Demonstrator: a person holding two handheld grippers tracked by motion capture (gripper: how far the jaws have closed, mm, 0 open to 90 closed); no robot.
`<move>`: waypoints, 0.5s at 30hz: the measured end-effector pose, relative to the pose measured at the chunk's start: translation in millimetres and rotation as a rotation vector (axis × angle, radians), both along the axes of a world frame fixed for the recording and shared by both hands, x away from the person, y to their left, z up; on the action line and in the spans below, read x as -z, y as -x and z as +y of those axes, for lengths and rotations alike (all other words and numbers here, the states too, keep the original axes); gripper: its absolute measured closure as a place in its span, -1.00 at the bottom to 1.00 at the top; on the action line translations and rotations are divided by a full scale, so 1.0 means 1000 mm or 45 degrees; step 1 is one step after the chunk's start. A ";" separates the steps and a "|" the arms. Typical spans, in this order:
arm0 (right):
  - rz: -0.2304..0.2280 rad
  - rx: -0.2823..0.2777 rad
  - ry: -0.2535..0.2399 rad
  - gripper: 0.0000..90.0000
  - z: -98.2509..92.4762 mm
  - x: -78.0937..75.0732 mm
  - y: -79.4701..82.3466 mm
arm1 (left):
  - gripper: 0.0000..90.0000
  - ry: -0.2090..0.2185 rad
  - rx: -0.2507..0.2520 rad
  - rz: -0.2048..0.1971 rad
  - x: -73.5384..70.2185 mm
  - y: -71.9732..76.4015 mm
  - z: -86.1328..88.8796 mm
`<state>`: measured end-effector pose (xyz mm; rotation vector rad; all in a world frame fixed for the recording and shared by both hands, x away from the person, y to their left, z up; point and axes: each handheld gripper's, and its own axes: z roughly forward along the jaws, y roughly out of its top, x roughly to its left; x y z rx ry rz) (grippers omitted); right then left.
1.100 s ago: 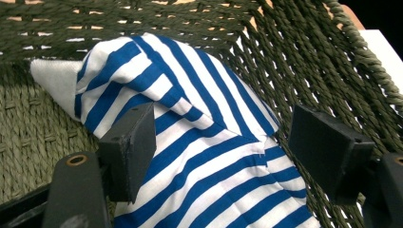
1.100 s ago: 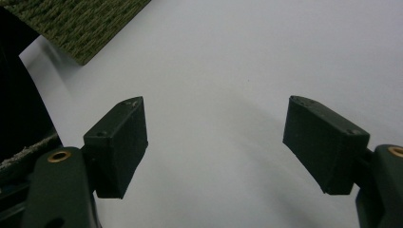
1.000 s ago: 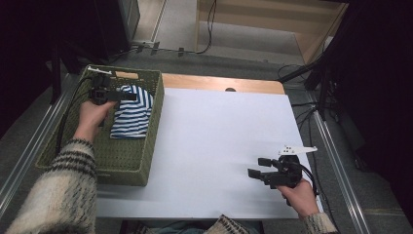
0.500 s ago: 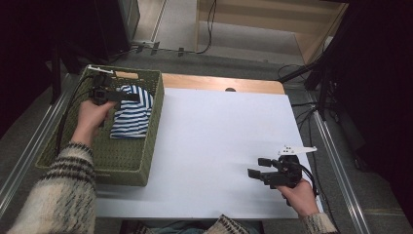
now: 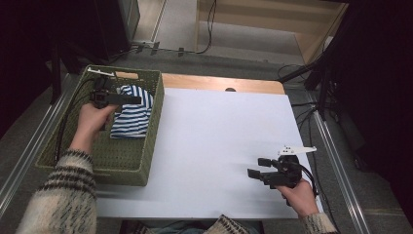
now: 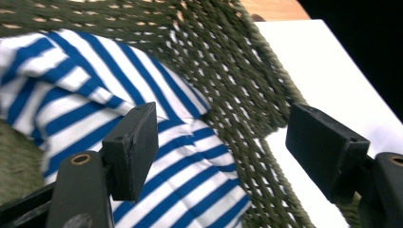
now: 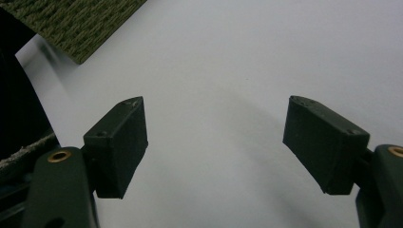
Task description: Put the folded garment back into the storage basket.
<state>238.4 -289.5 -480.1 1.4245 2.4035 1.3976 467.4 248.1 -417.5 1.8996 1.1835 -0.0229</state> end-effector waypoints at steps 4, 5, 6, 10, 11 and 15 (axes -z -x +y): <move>-0.001 -0.004 -0.001 -0.54 0.000 0.000 0.000 | -0.41 0.013 0.013 -0.019 -0.002 0.005 -0.002; -0.001 -0.003 -0.001 -0.54 0.000 0.000 0.000 | -0.41 0.012 0.020 -0.019 -0.003 0.006 -0.002; 0.000 -0.002 0.000 -0.54 0.000 0.000 0.000 | -0.41 0.007 0.026 -0.023 -0.003 0.008 -0.003; 0.004 0.002 -0.001 -0.54 0.000 0.001 0.000 | -0.41 0.000 0.066 -0.017 -0.005 0.014 -0.005; 0.002 0.001 -0.001 -0.54 0.001 0.001 0.000 | -0.41 -0.002 0.070 -0.018 -0.005 0.015 -0.007; 0.003 0.001 0.002 -0.54 0.001 0.001 -0.001 | -0.41 -0.025 0.069 -0.025 -0.005 0.019 -0.009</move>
